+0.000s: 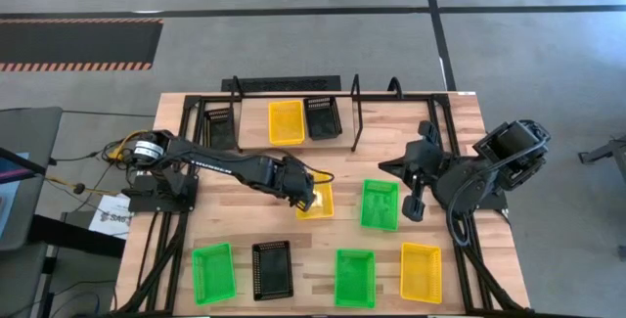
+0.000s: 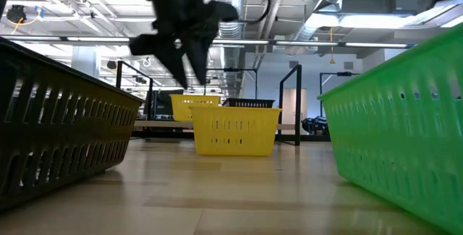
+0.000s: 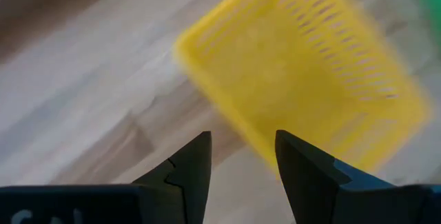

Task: Stack baskets on shelf by color
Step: Stack the top yellow bin on top of the yellow bin on the shelf

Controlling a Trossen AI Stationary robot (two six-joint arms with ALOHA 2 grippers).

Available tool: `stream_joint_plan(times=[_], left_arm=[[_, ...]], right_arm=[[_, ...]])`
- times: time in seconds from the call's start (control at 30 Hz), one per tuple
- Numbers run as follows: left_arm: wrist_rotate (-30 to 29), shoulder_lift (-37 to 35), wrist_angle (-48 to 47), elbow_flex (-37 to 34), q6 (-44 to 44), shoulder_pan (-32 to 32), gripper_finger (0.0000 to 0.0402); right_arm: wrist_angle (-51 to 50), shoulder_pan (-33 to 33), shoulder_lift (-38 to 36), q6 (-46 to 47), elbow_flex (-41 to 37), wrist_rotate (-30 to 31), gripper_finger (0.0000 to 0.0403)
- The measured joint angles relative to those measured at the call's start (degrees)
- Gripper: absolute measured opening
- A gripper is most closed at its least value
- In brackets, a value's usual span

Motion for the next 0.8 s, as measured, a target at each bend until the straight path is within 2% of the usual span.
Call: stream_joint_plan(times=[0.17,0.27,0.37,0.6,0.8], left_arm=[[3.9,0.1,2.2,-7.4,-6.6,0.0,0.0149],[5.3,0.1,4.9,-9.5,-8.1,0.2,0.0149],[7.0,0.1,7.6,-9.4,-8.1,0.2,0.0149],[7.1,0.1,14.6,-6.6,-5.8,0.3,0.0149],[7.1,0.0,16.0,-5.6,-5.8,0.3,0.0149]], right_arm=[[-0.1,0.0,0.0,-3.6,0.0,0.1,0.0005],[-0.1,0.0,0.0,-5.4,0.0,0.1,0.0005],[-0.1,-0.4,0.0,-6.6,0.0,0.1,0.0005],[-1.9,-1.2,0.0,-7.6,0.0,0.0,0.0005],[-2.5,-1.9,0.0,-7.7,0.0,-0.3,0.0006]])
